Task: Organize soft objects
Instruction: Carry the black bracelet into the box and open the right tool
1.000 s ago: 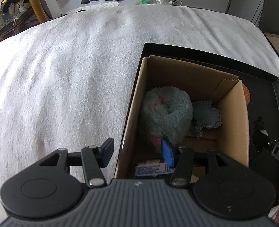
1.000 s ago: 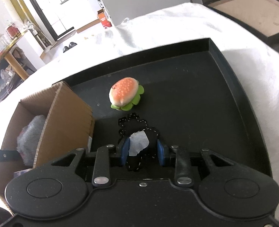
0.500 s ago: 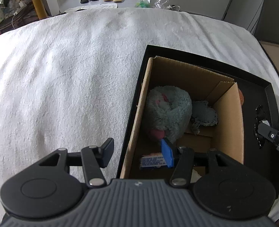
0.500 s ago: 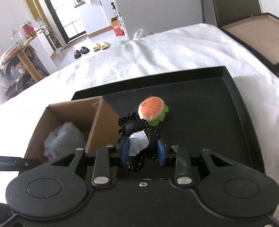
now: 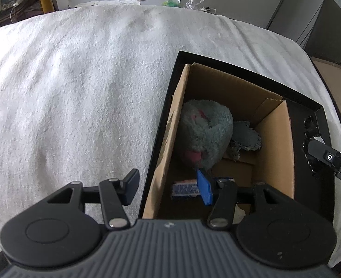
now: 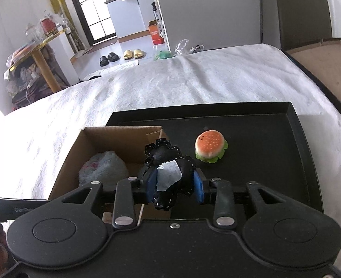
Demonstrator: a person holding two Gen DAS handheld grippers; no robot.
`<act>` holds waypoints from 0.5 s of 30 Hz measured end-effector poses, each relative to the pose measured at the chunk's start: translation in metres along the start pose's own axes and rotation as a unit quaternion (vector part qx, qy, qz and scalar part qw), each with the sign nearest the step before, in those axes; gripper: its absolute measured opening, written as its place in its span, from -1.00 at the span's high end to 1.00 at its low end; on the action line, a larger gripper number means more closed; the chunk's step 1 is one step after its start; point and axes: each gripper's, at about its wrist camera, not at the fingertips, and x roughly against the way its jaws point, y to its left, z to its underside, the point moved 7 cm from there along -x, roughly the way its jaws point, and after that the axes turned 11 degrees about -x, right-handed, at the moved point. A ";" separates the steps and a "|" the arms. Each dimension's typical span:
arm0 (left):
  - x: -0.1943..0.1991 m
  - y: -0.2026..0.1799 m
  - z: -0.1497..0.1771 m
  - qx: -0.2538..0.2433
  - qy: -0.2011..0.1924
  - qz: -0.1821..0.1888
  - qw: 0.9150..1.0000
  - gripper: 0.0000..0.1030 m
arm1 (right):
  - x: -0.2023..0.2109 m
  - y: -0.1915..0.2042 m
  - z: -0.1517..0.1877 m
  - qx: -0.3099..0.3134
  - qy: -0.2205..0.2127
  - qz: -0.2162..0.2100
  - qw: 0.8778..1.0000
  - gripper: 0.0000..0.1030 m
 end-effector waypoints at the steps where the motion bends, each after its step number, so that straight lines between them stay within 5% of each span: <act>1: -0.001 0.001 0.001 0.001 0.000 0.002 1.000 -0.03 | 0.000 0.003 0.000 0.003 0.001 0.000 1.000 0.34; 15: -0.012 0.012 0.016 0.027 0.008 0.034 0.999 -0.03 | -0.008 0.042 0.012 0.053 0.026 0.005 0.998 0.32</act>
